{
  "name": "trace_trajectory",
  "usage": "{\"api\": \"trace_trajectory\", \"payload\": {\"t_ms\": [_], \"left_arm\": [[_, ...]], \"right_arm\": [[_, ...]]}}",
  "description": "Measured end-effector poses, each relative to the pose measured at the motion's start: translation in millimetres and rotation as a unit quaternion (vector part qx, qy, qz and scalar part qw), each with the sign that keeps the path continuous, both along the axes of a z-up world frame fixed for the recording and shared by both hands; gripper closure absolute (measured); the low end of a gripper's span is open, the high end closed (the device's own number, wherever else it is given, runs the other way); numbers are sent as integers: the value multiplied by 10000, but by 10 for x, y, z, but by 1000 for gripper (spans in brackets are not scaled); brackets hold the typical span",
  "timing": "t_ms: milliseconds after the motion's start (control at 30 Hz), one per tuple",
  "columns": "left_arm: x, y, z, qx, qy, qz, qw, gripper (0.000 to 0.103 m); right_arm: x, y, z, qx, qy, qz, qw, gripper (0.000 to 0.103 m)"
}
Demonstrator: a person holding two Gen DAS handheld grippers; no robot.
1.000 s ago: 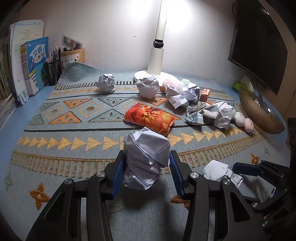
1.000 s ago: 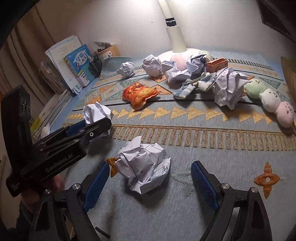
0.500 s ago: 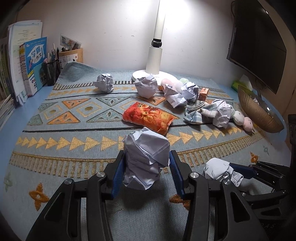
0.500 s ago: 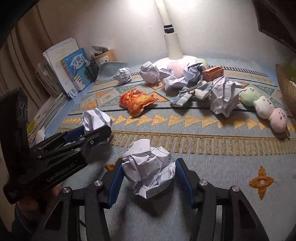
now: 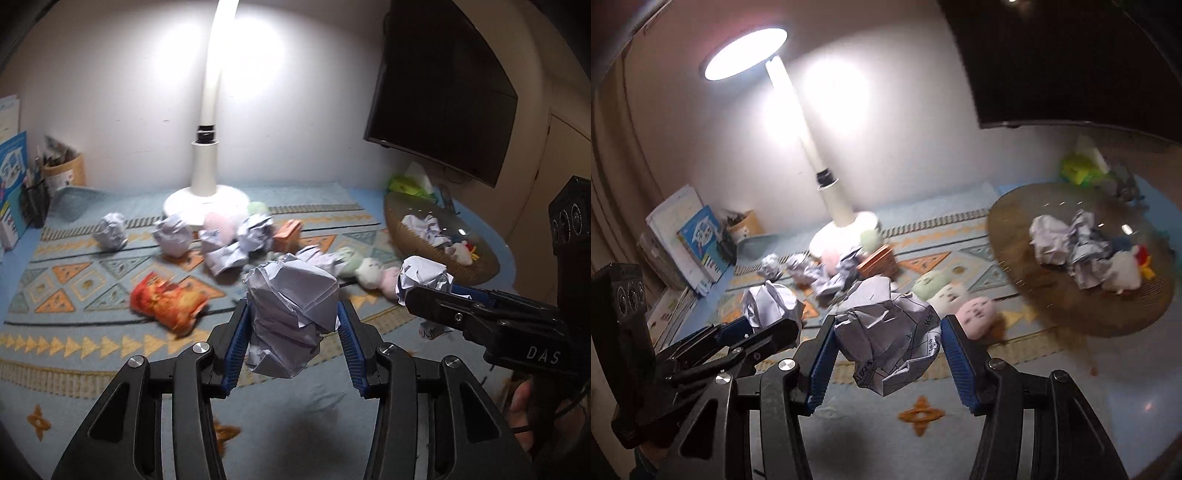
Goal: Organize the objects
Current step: 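Carry both paper balls to the glass tray and open both tools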
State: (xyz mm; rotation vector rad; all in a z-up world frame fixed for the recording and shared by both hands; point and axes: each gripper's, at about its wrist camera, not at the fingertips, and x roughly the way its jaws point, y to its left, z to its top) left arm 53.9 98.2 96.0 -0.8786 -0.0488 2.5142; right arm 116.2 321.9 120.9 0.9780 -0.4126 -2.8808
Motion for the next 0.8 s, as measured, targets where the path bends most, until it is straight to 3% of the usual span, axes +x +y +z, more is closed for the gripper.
{"api": "trace_trajectory", "payload": {"t_ms": [233, 500, 600, 633, 700, 800], "left_arm": [[-276, 1015, 276, 213, 95, -767, 9968, 60], [-539, 1850, 275, 420, -108, -1276, 9909, 60], [-639, 2107, 241, 425, -152, -1384, 9893, 60], [-658, 2186, 223, 369, -127, -1417, 9891, 57], [-675, 2299, 179, 165, -194, -1391, 9899, 39], [-619, 2322, 129, 24, -71, -1306, 9914, 37]], "right_arm": [[-5, 910, 389, 41, 322, -908, 9953, 48], [-186, 1481, 282, 224, 33, -1616, 9866, 48], [-233, 1671, 189, -11, -164, -1779, 9839, 31], [-225, 1713, 174, -54, -156, -1829, 9830, 31], [-205, 1736, 146, -51, -165, -1872, 9822, 31], [-163, 1706, 132, -6, -151, -1863, 9824, 31]]}}
